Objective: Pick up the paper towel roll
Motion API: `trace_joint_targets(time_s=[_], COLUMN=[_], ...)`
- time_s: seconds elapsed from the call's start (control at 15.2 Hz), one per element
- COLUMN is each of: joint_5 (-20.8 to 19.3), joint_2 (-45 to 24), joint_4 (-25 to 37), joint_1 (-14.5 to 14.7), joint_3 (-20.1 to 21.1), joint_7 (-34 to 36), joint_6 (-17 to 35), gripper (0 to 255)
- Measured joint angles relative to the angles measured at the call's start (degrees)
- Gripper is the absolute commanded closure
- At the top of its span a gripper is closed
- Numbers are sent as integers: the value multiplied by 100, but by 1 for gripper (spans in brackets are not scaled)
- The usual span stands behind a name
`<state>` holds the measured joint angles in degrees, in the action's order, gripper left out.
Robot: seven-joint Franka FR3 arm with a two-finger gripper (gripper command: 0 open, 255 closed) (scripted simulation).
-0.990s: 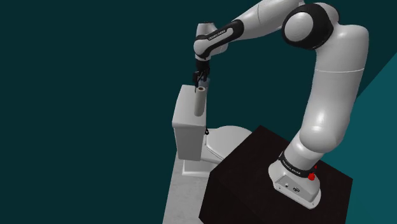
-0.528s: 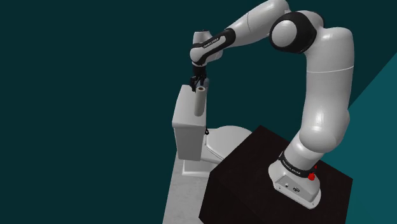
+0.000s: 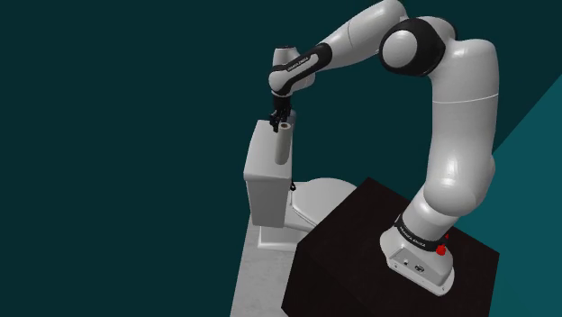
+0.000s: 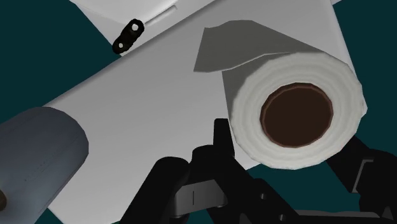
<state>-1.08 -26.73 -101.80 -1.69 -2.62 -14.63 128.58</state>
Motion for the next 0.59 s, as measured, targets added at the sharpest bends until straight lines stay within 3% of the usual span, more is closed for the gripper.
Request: trace_joint_targets(time_s=[0.59], joint_5=[-5], joint_2=[117], joint_4=[50], joint_1=[-1], joint_3=[-6], joint_7=[-3], joint_6=[-176], gripper=[255])
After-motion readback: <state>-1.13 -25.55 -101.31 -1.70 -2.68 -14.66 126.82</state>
